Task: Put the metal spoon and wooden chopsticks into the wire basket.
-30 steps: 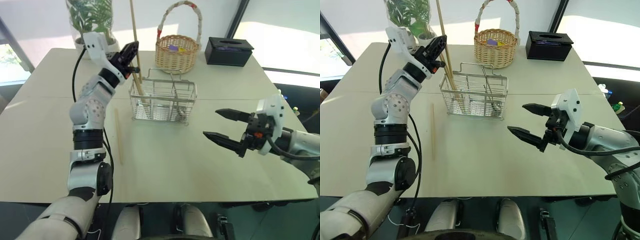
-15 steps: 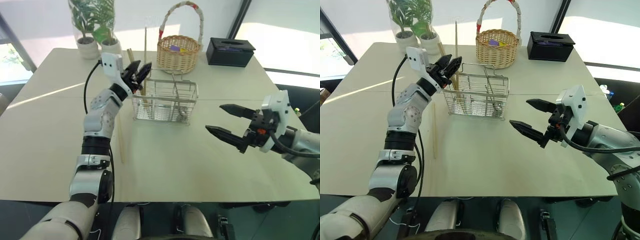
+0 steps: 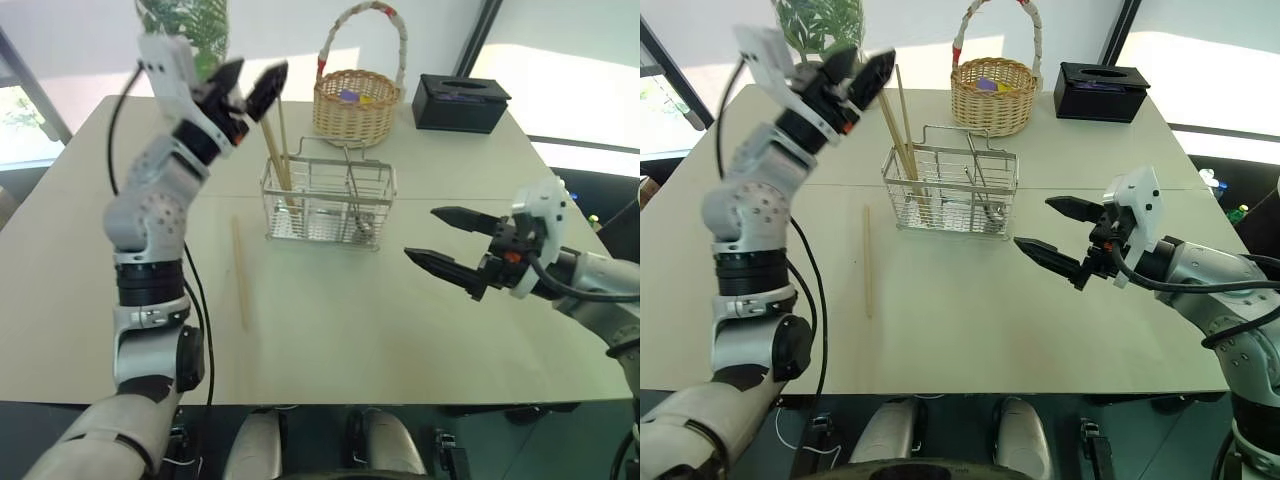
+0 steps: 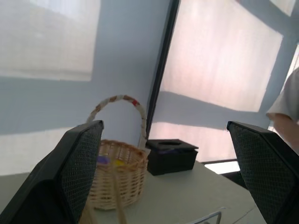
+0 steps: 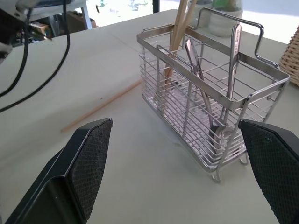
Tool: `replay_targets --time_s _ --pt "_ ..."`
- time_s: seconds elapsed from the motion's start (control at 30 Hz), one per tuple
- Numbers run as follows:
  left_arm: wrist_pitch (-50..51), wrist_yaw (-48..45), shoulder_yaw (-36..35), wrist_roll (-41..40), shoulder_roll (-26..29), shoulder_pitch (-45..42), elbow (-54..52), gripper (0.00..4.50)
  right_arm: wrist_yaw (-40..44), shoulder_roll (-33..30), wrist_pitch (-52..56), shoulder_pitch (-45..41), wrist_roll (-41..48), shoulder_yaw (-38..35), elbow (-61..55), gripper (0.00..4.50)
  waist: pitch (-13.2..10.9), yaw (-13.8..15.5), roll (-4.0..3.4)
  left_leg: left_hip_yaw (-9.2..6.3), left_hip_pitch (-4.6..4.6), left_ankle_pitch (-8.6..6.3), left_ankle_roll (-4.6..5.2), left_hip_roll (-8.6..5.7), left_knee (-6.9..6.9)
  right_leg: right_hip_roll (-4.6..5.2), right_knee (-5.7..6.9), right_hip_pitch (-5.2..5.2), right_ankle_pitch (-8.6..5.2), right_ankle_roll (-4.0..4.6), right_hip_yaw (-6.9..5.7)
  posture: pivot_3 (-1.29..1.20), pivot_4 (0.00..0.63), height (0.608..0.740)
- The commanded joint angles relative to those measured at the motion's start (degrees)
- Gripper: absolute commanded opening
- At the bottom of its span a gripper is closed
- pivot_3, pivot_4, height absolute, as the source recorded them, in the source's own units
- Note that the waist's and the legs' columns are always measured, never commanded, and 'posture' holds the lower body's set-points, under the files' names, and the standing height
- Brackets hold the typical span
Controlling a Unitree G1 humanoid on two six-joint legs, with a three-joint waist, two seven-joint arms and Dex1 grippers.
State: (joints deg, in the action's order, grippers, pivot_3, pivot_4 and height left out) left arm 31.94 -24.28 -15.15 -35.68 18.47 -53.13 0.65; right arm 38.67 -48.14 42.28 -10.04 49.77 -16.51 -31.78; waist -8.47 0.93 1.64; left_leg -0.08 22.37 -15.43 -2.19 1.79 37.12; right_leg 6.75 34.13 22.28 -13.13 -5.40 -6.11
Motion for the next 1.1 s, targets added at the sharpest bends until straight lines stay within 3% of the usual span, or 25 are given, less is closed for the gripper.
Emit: replay_targets --time_s 0.03,0.13,0.3,0.43,0.53,0.87,1.1 --pt "6.1 2.7 -3.1 -5.5 2.7 -4.5 -4.7 4.47 0.7 0.6 -1.7 -2.0 -0.9 0.4 0.6 4.50 0.0 -0.1 -0.01 0.00 0.00 0.00 0.00 0.00 0.00 0.00 0.01 0.00 0.00 0.00 0.00 0.00 0.150 0.712" --pt "12.3 6.9 -5.3 -7.9 6.0 -6.6 -5.0 4.47 1.1 1.0 -2.0 -2.6 -1.5 1.0 1.0 4.50 0.0 -0.2 -0.08 -0.02 -0.02 0.00 0.00 0.01 -0.01 -0.02 0.02 0.01 0.00 0.00 0.00 0.00 0.150 0.712" --pt "32.5 21.4 -5.0 -1.8 14.7 -10.3 1.6 4.47 2.4 1.1 -2.9 -2.3 -2.8 1.7 1.1 4.50 -0.1 -0.2 -0.14 -0.03 -0.09 0.00 0.00 0.01 -0.05 -0.04 0.08 0.01 -0.01 -0.02 0.01 0.00 0.150 0.712" --pt "51.9 29.4 -6.9 1.6 13.2 -13.8 5.7 4.47 3.9 0.7 -3.3 -1.9 -3.7 2.1 1.1 4.50 -0.1 0.1 -0.02 -0.09 -0.06 0.00 0.00 -0.02 -0.03 -0.03 0.08 -0.03 -0.08 -0.14 0.01 0.00 0.150 0.712" --pt "59.1 33.2 -7.9 5.6 10.9 -14.8 7.3 4.47 4.7 0.6 -3.3 -2.3 -4.3 2.3 1.5 4.50 -0.1 0.2 0.07 -0.15 0.01 0.00 -0.01 -0.07 -0.02 -0.02 0.06 -0.04 -0.04 -0.08 0.01 0.00 0.150 0.712" --pt "60.6 42.5 -12.1 12.9 1.6 -12.8 21.9 4.47 4.9 0.8 -2.5 -2.8 -4.0 2.2 0.7 4.50 -0.2 -0.2 0.04 -0.12 -0.06 0.04 -0.07 -0.06 -0.10 -0.03 0.09 0.01 -0.03 -0.06 0.01 0.00 0.150 0.712" --pt "59.8 42.6 -12.7 19.2 -3.1 -11.1 25.9 4.47 5.3 0.1 -1.7 -1.0 -3.3 1.1 -0.9 4.50 -0.2 0.1 0.05 -0.09 -0.04 0.04 -0.08 -0.06 -0.10 -0.01 0.08 0.01 -0.02 -0.05 0.00 0.00 0.150 0.712"
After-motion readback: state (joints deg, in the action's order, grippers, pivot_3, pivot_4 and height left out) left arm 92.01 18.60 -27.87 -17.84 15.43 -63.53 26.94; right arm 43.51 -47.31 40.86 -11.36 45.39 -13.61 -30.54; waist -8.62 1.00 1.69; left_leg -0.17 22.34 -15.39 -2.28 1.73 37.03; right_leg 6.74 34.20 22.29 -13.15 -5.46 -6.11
